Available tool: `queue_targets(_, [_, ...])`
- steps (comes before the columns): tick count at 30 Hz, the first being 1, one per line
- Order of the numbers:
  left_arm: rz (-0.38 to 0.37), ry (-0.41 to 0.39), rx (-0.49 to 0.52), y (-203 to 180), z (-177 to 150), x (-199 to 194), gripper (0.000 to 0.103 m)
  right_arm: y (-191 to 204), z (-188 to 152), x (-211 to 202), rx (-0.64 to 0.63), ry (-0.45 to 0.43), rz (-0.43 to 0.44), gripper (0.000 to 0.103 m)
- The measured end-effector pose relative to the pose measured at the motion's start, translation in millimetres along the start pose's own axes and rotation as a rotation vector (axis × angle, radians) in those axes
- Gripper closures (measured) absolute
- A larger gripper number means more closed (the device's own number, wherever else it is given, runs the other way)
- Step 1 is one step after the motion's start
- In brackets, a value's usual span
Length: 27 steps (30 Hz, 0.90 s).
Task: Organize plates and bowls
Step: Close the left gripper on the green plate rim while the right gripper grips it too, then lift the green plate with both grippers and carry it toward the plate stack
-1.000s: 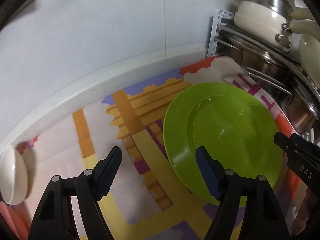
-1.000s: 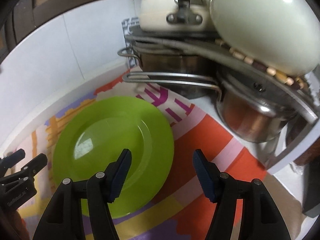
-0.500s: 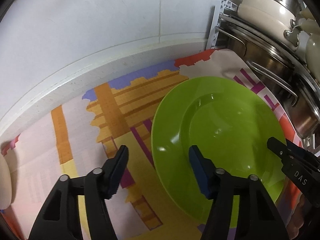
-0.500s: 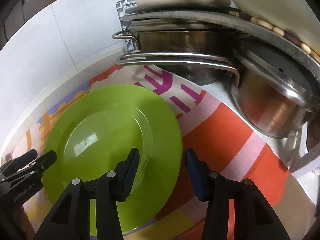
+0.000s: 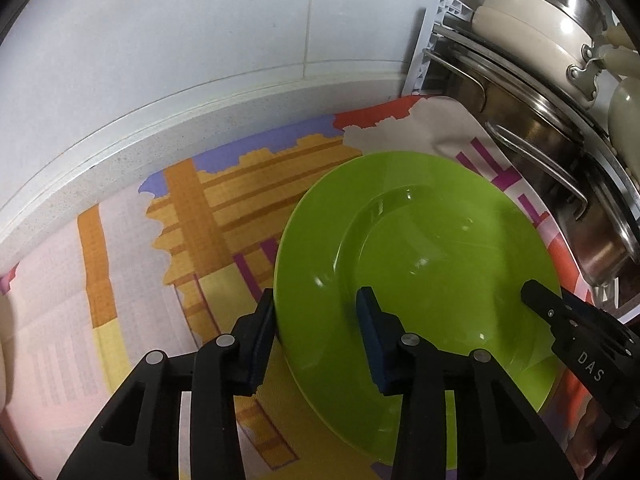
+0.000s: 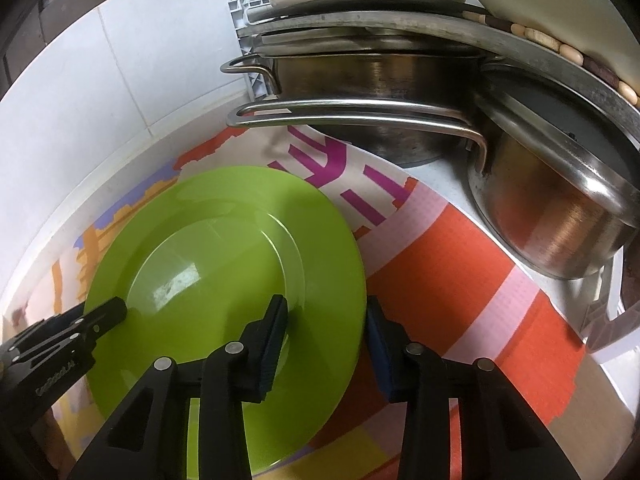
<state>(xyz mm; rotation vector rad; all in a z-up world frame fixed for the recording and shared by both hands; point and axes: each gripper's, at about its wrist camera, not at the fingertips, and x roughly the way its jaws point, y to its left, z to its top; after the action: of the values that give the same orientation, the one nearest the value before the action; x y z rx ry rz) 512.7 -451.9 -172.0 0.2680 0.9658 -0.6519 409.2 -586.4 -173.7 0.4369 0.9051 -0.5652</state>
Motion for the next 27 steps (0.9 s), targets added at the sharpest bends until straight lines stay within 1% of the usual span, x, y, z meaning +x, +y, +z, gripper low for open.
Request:
queue_targets(10, [0.032, -0.057, 0.003, 4, -6, -17, 0.064, 7, -2, -14, -0.041, -0.031, 0.0, 0.064])
queue_targets(14, [0.038, -0.058, 0.002, 5, -12, -20, 0.064, 10, -4, -20, -0.049, -0.034, 0.008, 0.064])
queue_targets(20, [0.049, -0.081, 0.018, 5, -18, -24, 0.064, 14, -10, -24, -0.064, -0.032, 0.008, 0.064])
queue_targets(23, [0.052, -0.067, 0.022, 5, -20, -21, 0.064, 13, -12, -25, -0.065, -0.03, 0.011, 0.064])
queue_targets(27, [0.048, -0.03, 0.029, 7, -21, -12, 0.064, 12, -15, -18, -0.065, -0.004, 0.011, 0.064])
